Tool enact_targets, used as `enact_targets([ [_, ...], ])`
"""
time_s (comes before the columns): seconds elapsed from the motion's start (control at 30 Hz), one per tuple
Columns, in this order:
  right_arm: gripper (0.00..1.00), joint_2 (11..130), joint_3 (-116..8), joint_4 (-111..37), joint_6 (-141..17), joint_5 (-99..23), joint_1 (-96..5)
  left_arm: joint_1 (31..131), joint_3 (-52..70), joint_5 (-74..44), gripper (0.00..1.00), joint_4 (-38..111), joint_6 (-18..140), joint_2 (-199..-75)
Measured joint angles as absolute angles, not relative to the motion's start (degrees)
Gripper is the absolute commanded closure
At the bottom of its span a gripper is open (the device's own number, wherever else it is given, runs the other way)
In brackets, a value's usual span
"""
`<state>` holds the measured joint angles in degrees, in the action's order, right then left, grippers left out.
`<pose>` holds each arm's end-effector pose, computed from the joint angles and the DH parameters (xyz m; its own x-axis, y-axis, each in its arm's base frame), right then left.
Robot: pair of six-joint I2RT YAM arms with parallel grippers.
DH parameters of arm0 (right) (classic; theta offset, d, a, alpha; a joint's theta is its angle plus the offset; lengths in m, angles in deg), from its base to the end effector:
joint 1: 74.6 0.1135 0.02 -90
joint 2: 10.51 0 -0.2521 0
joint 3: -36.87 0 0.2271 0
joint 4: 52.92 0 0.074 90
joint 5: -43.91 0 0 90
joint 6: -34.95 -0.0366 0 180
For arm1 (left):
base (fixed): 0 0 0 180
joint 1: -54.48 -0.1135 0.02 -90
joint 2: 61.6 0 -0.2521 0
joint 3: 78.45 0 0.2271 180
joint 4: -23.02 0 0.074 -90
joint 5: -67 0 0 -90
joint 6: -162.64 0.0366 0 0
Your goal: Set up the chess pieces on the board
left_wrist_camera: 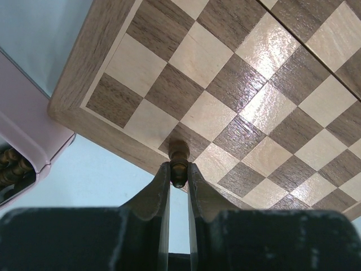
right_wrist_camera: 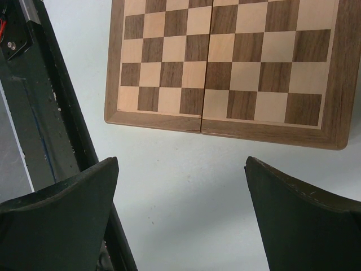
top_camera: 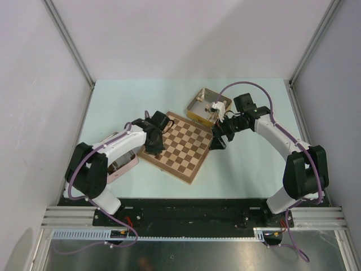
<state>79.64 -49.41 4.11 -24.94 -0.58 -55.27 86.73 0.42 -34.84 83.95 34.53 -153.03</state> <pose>0.2704 0.1225 0.2632 -0.4327 -0.5243 -0.7334 -0.8975 0.3276 0.2952 0.2401 -0.1426 0.2108 -0.9299 -0.1275 -0.3450 -0.1283 0.9915 -0.0206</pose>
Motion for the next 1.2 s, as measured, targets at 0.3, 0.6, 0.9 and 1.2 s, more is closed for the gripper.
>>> enact_targets([
  [0.3, 0.0, 79.64, -49.41, 4.13, -24.74, -0.58, -55.27, 86.73, 0.77, -34.77, 0.8, 83.93, 34.58, -153.86],
  [0.6, 0.0, 79.67, -49.41, 4.11, -24.74, -0.58, -55.27, 86.73, 0.77, -34.6, 0.52, 83.93, 34.47, -153.86],
  [0.9, 0.01, 79.67, -49.41, 4.13, -24.72, -0.55, -55.27, 86.73, 0.79, -34.58, 0.34, 83.99, 34.07, -153.27],
  [1.2, 0.0, 79.67, -49.41, 4.09, -25.09, 0.21, -55.27, 80.98, 1.27, -33.22, 0.08, 83.86, 36.72, -136.27],
])
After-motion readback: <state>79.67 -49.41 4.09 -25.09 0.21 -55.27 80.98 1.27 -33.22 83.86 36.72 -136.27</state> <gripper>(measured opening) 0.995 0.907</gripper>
